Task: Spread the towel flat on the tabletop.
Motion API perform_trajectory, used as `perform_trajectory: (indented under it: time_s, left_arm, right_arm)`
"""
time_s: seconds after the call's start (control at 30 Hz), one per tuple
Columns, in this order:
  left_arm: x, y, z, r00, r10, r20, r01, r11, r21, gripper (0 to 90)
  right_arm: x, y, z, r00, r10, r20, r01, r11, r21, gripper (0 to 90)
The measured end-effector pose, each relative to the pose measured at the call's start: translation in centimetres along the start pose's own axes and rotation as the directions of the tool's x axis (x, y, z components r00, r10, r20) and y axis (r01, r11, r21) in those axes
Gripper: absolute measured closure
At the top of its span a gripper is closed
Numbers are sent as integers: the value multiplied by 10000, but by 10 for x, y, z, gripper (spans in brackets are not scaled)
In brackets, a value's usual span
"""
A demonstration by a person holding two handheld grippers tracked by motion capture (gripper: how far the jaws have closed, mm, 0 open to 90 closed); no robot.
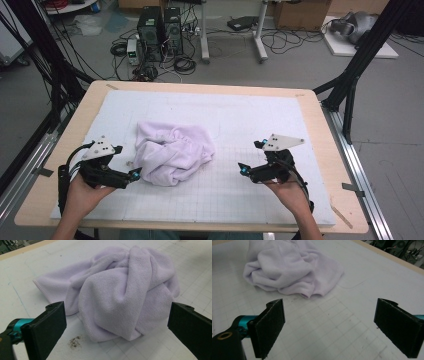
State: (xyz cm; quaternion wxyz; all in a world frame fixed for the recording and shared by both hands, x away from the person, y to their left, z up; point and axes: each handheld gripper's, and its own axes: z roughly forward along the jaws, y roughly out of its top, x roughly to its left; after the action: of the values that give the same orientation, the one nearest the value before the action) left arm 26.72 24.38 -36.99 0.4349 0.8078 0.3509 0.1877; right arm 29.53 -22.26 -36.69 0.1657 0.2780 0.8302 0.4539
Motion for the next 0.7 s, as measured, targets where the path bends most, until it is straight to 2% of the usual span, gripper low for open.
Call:
perform_trajectory:
  time_s: [0.23, 0.33, 0.47, 0.53, 0.6, 0.63, 0.7]
  left_arm:
    - [1, 3, 5, 10000, 44, 59, -44, 10000, 37, 25]
    - [2, 5, 11, 9999, 48, 107, -49, 10000, 74, 34]
    - [7, 4, 21, 9996, -35, 297, 29, 9998, 199, 123]
    - [12, 0, 31, 9988, -190, 454, 173, 9992, 366, 172]
    - [13, -1, 33, 9987, -211, 462, 193, 9991, 383, 201]
    - [14, -1, 36, 9987, -215, 459, 197, 9990, 411, 201]
    - [15, -2, 43, 9983, -169, 558, 140, 9985, 520, 254]
  right_arm:
    - [2, 17, 18, 9992, -176, -355, 179, 9998, 66, 91]
    - [5, 25, 32, 9979, -374, -532, 384, 9991, 179, 92]
    - [11, 32, 50, 9954, -492, -823, 523, 9980, 355, 103]
    - [13, 32, 61, 9925, -527, -1100, 589, 9968, 541, 156]
    - [15, 32, 73, 9900, -545, -1302, 642, 9953, 719, 164]
    - [15, 32, 73, 9900, -545, -1302, 642, 9953, 719, 164]
    - [19, 32, 90, 9848, -611, -1627, 773, 9925, 950, 221]
